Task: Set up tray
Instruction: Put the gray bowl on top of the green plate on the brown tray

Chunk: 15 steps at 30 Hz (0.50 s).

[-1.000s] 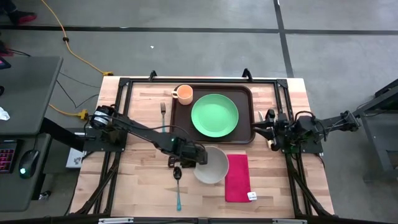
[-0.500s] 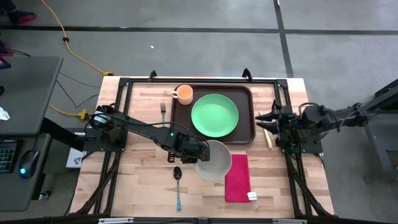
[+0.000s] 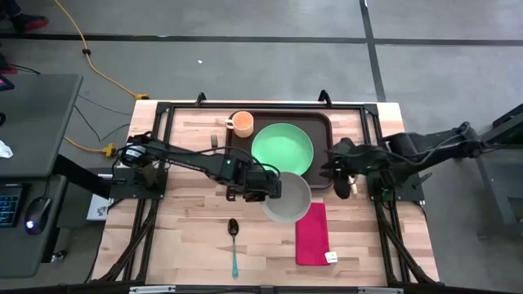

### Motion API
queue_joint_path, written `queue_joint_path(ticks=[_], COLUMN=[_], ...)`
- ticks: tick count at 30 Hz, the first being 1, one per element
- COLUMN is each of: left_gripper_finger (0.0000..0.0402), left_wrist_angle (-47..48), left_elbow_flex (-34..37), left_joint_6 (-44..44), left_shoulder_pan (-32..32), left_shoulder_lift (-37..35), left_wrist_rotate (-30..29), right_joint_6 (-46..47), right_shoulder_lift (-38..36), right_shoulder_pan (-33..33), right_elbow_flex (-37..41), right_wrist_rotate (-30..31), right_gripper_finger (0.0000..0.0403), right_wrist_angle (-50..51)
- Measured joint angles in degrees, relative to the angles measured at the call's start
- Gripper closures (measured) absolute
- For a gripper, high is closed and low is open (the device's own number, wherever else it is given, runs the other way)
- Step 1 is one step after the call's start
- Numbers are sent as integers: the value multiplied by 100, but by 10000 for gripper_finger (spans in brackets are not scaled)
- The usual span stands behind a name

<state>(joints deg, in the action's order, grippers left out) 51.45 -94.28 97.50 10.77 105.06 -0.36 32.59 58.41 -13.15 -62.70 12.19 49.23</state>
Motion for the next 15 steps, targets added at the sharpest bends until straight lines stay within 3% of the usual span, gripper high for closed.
queue_joint_path(ticks=[15], left_gripper_finger=[384], left_wrist_angle=[64], left_elbow_flex=[0], left_joint_6=[-169], left_shoulder_pan=[-152], left_shoulder_lift=[0], left_wrist_rotate=[54], right_joint_6=[616], right_shoulder_lift=[914], right_shoulder_pan=[168], right_elbow_flex=[-186], right_wrist_rotate=[-473], right_gripper_finger=[304], right_wrist_angle=[393])
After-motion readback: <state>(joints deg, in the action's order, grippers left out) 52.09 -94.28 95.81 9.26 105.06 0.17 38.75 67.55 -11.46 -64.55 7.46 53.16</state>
